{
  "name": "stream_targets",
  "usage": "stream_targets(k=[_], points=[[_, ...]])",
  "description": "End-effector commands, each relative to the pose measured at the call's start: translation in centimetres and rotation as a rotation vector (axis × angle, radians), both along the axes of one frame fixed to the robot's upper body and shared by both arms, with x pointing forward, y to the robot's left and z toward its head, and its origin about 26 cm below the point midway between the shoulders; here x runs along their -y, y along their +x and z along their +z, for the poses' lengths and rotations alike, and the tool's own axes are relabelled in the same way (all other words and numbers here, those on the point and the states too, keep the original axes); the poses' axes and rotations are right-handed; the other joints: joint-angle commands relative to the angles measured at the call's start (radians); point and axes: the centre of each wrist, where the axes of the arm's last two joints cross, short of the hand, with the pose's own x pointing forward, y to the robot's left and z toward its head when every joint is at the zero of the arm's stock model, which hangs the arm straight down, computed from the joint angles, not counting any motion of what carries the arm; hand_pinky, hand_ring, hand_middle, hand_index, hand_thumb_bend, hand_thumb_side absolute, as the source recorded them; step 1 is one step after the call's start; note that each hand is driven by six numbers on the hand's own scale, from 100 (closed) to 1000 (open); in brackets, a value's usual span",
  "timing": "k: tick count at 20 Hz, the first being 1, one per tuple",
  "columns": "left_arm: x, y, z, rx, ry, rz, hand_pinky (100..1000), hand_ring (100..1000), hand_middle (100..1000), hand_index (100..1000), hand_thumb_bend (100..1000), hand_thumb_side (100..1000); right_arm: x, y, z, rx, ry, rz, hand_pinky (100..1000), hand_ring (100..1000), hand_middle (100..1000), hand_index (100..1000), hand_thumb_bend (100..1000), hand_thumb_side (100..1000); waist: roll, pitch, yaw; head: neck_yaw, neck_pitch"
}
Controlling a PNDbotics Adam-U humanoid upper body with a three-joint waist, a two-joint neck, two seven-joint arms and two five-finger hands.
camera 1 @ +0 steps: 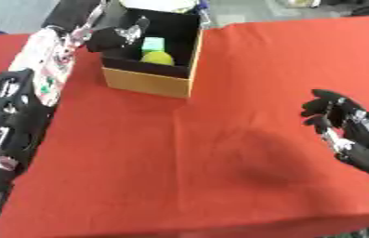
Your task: Pick up objects on the table and place them in the box.
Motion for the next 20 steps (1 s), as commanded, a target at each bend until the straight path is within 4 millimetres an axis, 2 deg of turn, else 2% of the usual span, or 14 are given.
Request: stream_targets(k=[1, 4, 5, 7, 10, 12, 15, 20], points=[[-1.4, -0.9, 2.3, 0.05, -0.03, -0.012, 795, 792, 861, 938, 407, 889, 0.3, 0.1, 0.6, 0.018, -0.007, -0.006, 666, 725, 711, 908, 100, 470, -0.005, -0.015, 0.003, -0.004, 0.005], [-2.1, -1.9, 2.6, 0.058, -0.058, -0.034, 789, 783, 848, 932, 396, 894, 0.3, 0.1, 0.6, 0.02, -0.007, -0.005, 666, 725, 711, 908, 100, 470, -0.007, -0.014, 0.006, -0.005, 0.005], [-2.4, -2.3, 2.6, 0.064, -0.07, -0.045, 787, 780, 842, 930, 380, 859, 0.3, 0.1, 0.6, 0.021, -0.006, -0.005, 666, 725, 711, 908, 100, 470, -0.008, -0.014, 0.008, -0.006, 0.005], [-2.8, -3.2, 2.6, 0.072, -0.094, -0.066, 785, 771, 822, 922, 316, 871, 0.3, 0.1, 0.6, 0.024, -0.005, -0.007, 666, 725, 711, 908, 100, 470, -0.009, -0.014, 0.01, -0.007, 0.005], [-3.0, -4.6, 1.5, 0.062, -0.13, -0.126, 787, 763, 800, 909, 207, 919, 0.3, 0.1, 0.7, 0.027, -0.003, -0.008, 666, 726, 711, 908, 100, 470, -0.011, -0.013, 0.018, -0.008, 0.005], [-3.1, -5.5, 0.7, 0.055, -0.155, -0.164, 785, 760, 796, 907, 194, 923, 0.3, 0.2, 0.8, 0.029, -0.003, -0.007, 666, 726, 711, 908, 100, 470, -0.013, -0.013, 0.023, -0.008, 0.005], [-3.0, -7.1, -0.6, 0.058, -0.204, -0.231, 775, 741, 772, 895, 105, 913, 0.4, 0.2, 0.9, 0.034, 0.001, -0.014, 666, 725, 711, 908, 100, 470, -0.013, -0.012, 0.03, -0.009, 0.005], [-2.5, -9.8, -3.0, 0.041, -0.316, -0.317, 748, 704, 730, 870, 100, 884, 0.3, 0.3, 1.2, 0.046, 0.006, -0.014, 665, 725, 711, 907, 100, 470, -0.013, -0.005, 0.047, -0.008, 0.005]])
